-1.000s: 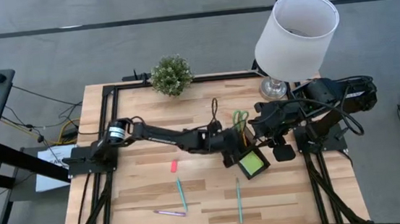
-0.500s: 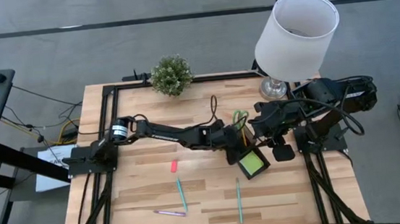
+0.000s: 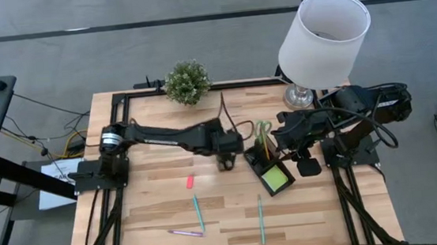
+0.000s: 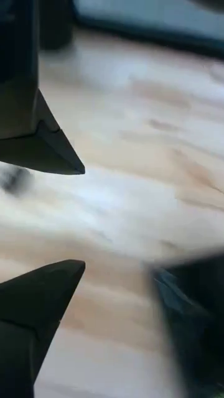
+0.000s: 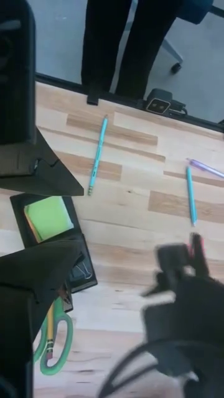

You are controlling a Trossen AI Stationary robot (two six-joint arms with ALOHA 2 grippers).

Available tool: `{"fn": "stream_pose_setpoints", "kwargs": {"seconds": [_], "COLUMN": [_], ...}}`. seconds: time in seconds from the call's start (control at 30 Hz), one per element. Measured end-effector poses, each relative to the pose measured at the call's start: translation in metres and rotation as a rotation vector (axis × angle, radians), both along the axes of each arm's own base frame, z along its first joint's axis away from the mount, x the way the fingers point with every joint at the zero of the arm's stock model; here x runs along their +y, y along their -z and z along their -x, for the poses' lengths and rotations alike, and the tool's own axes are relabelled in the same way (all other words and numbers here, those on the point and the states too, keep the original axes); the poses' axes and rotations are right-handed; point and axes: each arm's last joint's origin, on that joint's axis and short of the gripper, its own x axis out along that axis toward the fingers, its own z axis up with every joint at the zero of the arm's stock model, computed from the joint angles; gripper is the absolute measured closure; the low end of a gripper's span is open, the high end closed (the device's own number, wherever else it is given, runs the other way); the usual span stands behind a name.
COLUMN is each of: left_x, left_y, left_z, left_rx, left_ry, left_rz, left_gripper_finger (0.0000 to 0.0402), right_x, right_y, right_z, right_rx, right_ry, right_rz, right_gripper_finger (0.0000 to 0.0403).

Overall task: Pick and place office supplies into organizer
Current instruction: Put the black binder clip into the black desk organizer

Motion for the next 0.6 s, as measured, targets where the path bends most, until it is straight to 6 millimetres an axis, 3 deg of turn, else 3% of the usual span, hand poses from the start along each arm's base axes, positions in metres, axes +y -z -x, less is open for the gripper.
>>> {"fn": "stream_pose_setpoints", "kwargs": {"seconds": [0.17,0.27,0.43,0.6], "left_x": [0.025,0.04,0.055,0.05], "left_y": [-0.015,-0.014,0.01,0.042], "left_z": [0.023,0.034,0.061,0.077], "left_rx": [0.171,0.192,0.174,0.047], "left_ry": [0.066,0.149,0.225,0.338], "left_rz": [-0.042,0.037,0.211,0.16], "left_gripper_finger": [0.0181,0.0187,0.0196,0.0206], "right_x": [0.0,0.001,0.001,0.0], "right_y": [-0.001,-0.002,-0.002,-0.002], "right_z": [-0.001,-0.002,-0.002,-0.003], "right_rx": [-0.014,-0.028,-0.018,-0.022], "right_ry": [0.0,0.001,0.046,0.045], "right_rz": [-0.004,-0.009,-0.037,-0.036], "right_gripper_finger": [0.0284,0.0284,0.0284,0.0284]}}
